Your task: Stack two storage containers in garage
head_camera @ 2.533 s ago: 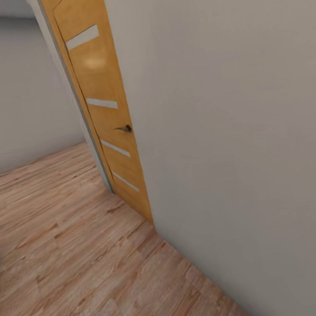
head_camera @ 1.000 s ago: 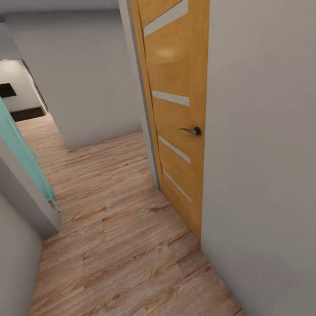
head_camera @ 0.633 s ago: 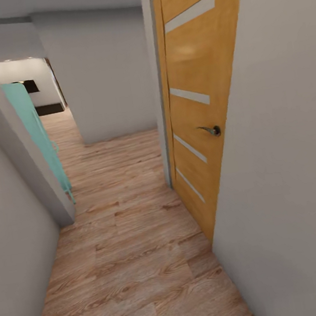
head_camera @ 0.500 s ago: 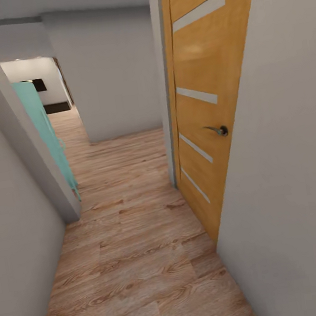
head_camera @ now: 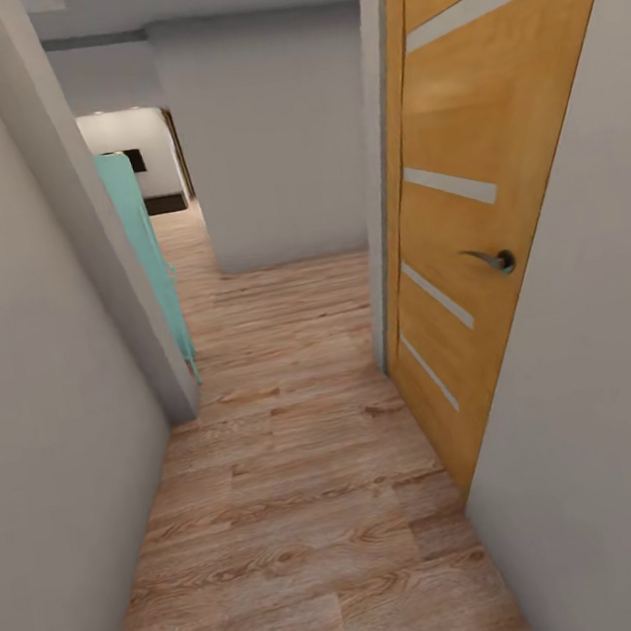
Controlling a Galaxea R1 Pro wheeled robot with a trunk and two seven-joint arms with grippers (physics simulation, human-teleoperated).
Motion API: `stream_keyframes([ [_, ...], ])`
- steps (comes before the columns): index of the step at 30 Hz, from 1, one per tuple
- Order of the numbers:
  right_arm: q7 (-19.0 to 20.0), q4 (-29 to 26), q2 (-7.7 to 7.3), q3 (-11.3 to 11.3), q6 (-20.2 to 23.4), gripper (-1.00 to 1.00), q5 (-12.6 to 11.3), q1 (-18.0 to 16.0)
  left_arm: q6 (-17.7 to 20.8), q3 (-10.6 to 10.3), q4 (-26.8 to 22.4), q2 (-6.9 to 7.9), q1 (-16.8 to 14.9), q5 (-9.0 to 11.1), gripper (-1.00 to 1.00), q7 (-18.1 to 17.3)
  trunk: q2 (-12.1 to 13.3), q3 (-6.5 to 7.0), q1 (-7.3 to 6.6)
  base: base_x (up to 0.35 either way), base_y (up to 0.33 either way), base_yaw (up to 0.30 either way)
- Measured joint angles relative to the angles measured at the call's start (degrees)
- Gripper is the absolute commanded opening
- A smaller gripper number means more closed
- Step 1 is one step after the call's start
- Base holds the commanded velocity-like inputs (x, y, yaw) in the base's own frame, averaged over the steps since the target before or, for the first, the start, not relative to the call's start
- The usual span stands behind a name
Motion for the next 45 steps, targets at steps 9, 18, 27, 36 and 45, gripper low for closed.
stream_keyframes([
  [9,0.0,0.0,0.0,0.0,0.0,1.0,0.0,0.0,-0.1,0.0,0.0,0.0,0.0,0.0,1.0,0.1,0.0,0.0,0.0,0.0,0.0,0.27],
  [18,0.0,0.0,0.0,0.0,0.0,1.0,0.0,0.0,0.1,0.0,0.0,0.0,0.0,0.0,1.0,0.0,0.0,0.0,-0.03,0.147,0.0,0.096],
  [27,0.0,0.0,-0.08,0.0,-0.1,1.0,0.0,0.0,0.2,0.0,0.0,0.0,0.0,0.0,1.0,-0.1,0.0,0.0,-0.03,0.316,0.0,0.002],
  [36,0.0,0.0,-0.09,0.0,-0.1,1.0,0.0,0.0,0.2,0.0,0.0,0.0,0.0,0.0,1.0,-0.1,0.0,0.0,-0.03,0.321,0.0,0.0],
  [45,0.0,0.0,-0.09,0.0,-0.1,1.0,0.0,0.0,0.2,0.0,0.0,0.0,0.0,0.0,1.0,-0.1,0.0,0.0,-0.03,0.321,0.0,0.0],
])
